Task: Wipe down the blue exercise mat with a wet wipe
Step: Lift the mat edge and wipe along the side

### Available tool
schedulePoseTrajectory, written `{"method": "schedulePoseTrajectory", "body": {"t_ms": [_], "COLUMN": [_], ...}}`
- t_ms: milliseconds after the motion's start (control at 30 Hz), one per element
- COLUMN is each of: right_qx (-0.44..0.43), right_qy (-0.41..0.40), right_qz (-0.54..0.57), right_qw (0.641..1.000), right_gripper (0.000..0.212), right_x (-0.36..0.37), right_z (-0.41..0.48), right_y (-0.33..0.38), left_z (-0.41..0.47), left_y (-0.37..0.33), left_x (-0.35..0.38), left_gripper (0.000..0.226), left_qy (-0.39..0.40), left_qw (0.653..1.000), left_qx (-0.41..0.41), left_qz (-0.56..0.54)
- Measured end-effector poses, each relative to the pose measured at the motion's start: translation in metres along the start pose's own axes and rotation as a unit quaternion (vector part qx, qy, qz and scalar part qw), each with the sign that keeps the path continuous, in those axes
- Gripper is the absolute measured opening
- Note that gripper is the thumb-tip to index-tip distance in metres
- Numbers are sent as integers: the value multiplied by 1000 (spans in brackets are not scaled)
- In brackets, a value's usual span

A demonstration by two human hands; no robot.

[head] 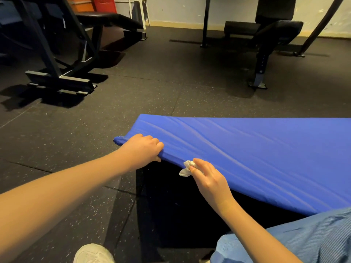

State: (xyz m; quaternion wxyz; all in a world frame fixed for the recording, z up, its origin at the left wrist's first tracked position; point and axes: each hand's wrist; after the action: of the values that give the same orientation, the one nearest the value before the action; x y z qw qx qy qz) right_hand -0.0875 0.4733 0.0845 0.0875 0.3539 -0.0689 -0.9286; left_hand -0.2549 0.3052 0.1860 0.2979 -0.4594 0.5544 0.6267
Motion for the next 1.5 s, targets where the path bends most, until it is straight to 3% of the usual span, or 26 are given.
{"method": "schedulePoseTrajectory", "body": {"t_ms": [67,100,133,200,367,533,700,833,933,1067,1133,1267,1500], "right_qx": [-6,-5,0,14,20,16,27,10,16,30,27,13,-78], "right_qy": [-3,-3,-1,21,76,107,110,91,63,58,74,73,138], "right_qz": [6,7,9,19,21,-2,-13,-9,7,-19,-27,-29,-16], "right_qw": [1000,1000,1000,1000,997,994,993,996,998,998,997,997,987], "right_gripper": [31,35,37,37,33,38,32,42,58,60,59,42,52], "right_x": [-1,-1,-1,1,-2,-16,-36,-47,-39,-36,-39,-51,-73], "right_z": [-6,-7,-7,-6,3,19,16,2,11,20,21,38,62], "right_y": [-5,-5,-5,-6,-11,-18,-32,-42,-41,-45,-46,-44,-43], "left_z": [1,0,-1,-6,-3,16,23,14,11,22,35,52,27], "left_y": [0,-2,-4,-6,-37,-24,-10,1,3,-4,-17,-28,-6], "left_x": [-5,-4,-5,5,31,17,10,10,12,6,1,-17,-56], "left_gripper": [32,30,31,45,82,60,60,53,58,68,68,35,36], "left_qy": [85,64,-9,-80,-155,-209,-212,-214,-217,-222,-213,-190,-142], "left_qw": [996,998,1000,996,986,976,975,974,974,973,975,979,990], "left_qx": [-24,-16,7,32,55,60,72,73,63,54,63,65,19], "left_qz": [-8,-11,1,3,10,28,14,-5,-4,1,4,22,-3]}}
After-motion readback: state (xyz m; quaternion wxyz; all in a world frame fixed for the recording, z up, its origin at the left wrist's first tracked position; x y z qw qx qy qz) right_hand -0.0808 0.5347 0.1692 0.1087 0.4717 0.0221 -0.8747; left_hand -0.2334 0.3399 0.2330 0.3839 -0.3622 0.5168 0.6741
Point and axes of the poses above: each hand's wrist, its own z-axis towards the middle knuckle, its own x-axis out of the palm, y = z × x, and after that the axes turned 5 degrees about x, right-handed
